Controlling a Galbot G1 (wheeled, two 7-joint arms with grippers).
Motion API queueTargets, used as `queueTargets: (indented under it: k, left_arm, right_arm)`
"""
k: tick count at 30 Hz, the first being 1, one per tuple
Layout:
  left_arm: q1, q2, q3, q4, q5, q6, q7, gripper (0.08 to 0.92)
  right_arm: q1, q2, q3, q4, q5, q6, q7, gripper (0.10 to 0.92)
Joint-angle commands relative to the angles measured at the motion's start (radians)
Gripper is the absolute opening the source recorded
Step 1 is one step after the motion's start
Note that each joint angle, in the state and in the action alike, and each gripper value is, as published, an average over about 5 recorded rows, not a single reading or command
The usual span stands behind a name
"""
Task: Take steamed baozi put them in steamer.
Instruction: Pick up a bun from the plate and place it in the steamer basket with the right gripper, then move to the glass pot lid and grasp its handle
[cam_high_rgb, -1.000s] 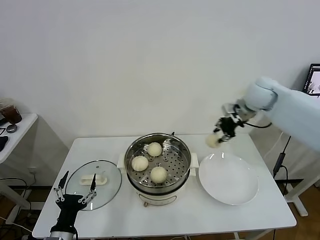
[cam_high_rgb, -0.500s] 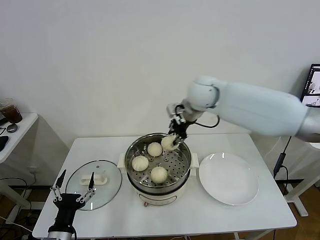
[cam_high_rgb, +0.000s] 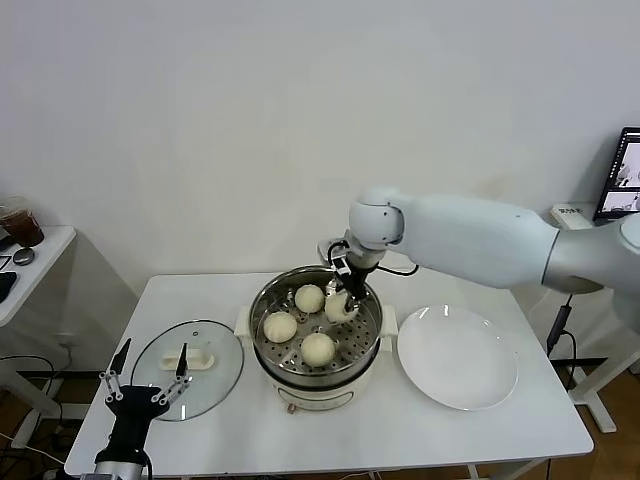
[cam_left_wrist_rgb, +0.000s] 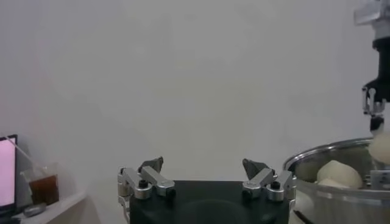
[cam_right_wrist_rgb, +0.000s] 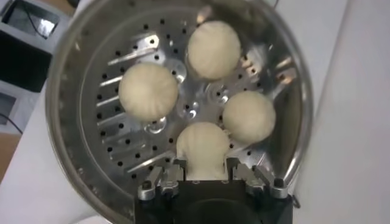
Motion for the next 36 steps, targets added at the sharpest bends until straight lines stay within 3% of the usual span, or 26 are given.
queueTargets:
  k: [1,9,20,24,30,36]
  left_arm:
    - [0.002,-0.001,0.000,-0.005,0.001,0.001,0.000,0.823]
    - [0.007,-0.004,-0.003,-0.007,0.001,0.000,0.000,0.823]
    - [0.003,-0.008,0.002,-0.012,0.005,0.002,0.001,0.823]
    - [-0.001,-0.008,0.005,-0.010,0.008,0.003,0.001,0.823]
    - [0.004,-0.007,-0.003,-0.002,0.004,-0.004,0.000,0.823]
    - [0.006,-0.007,-0.003,0.002,-0.002,-0.007,-0.001,0.823]
  right_arm:
    - [-0.056,0.023,-0.009,-0.024,-0.047,-0.004,0.001,0.416]
    - [-0.084,0.001,0.012,-0.013,-0.057,0.005,0.001,0.449]
    - [-0.066,-0.148,0.154,0.119,-0.089,0.003,0.066,0.758]
    - [-0.097,-0.246,0.230,0.226,-0.064,-0.005,0.126,0.816]
    - [-0.317,-0.436,0.474,0.391,-0.017,0.008,0.389,0.823]
    - [-0.892,-0.620,0.940,0.539,0.038,0.052,0.769,0.823]
